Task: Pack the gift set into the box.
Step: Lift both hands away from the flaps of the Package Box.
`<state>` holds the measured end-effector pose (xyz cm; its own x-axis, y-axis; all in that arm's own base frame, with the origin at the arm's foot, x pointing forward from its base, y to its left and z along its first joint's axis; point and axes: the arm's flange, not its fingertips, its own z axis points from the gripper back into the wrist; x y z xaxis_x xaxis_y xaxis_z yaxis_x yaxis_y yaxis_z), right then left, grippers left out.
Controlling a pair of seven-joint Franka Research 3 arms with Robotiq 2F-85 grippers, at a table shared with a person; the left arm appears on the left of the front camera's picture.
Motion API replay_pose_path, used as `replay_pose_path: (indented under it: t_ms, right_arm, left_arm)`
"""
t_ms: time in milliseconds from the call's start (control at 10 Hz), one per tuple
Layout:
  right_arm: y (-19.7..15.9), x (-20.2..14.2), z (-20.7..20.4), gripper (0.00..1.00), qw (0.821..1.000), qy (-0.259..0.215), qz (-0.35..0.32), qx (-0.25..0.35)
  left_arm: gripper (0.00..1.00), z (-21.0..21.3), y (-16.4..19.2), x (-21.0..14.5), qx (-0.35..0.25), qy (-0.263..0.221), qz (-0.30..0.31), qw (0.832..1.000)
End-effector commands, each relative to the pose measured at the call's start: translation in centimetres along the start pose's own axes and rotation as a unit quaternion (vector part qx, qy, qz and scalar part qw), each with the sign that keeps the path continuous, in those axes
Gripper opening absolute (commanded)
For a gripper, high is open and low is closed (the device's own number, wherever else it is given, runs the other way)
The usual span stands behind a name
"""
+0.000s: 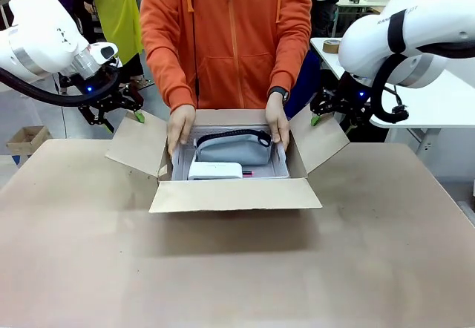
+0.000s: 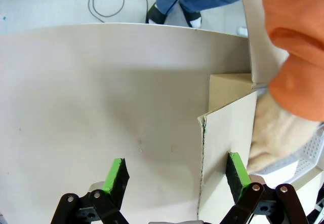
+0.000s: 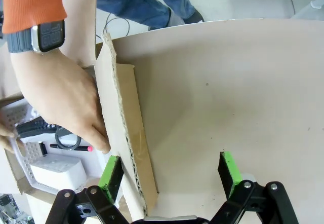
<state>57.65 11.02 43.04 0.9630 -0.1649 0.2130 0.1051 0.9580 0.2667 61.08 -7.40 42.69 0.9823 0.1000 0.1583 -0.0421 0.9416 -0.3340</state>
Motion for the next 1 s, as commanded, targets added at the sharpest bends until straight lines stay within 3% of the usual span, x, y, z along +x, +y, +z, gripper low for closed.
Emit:
replay_pose_path:
  t_ms: [0,600,700,800,900]
  right_arm:
    - [0.3,0.2,0.3,1.0,1.0,0.002,-0.006,-0.006]
    - [0.0,0.0,0.0,1.0,1.0,0.0,0.0,0.0]
    - [-1.4,0.0,4.8,1.0,0.995,0.003,0.002,0.103]
    - [-4.4,-0.3,10.0,1.0,0.976,0.004,-0.015,0.217]
    - [-7.9,-0.9,13.2,1.0,0.962,-0.026,-0.054,0.266]
  left_arm:
    - [1.0,0.1,0.2,-0.3,0.011,-0.005,0.003,1.0]
    - [1.0,0.0,0.0,0.0,0.0,0.0,0.0,1.0]
    - [1.0,3.1,2.2,-1.3,-0.083,0.006,-0.058,0.995]
    - [1.0,6.1,5.9,-2.6,-0.19,0.011,-0.102,0.976]
    - [1.0,7.7,10.2,-3.5,-0.301,0.03,-0.16,0.94]
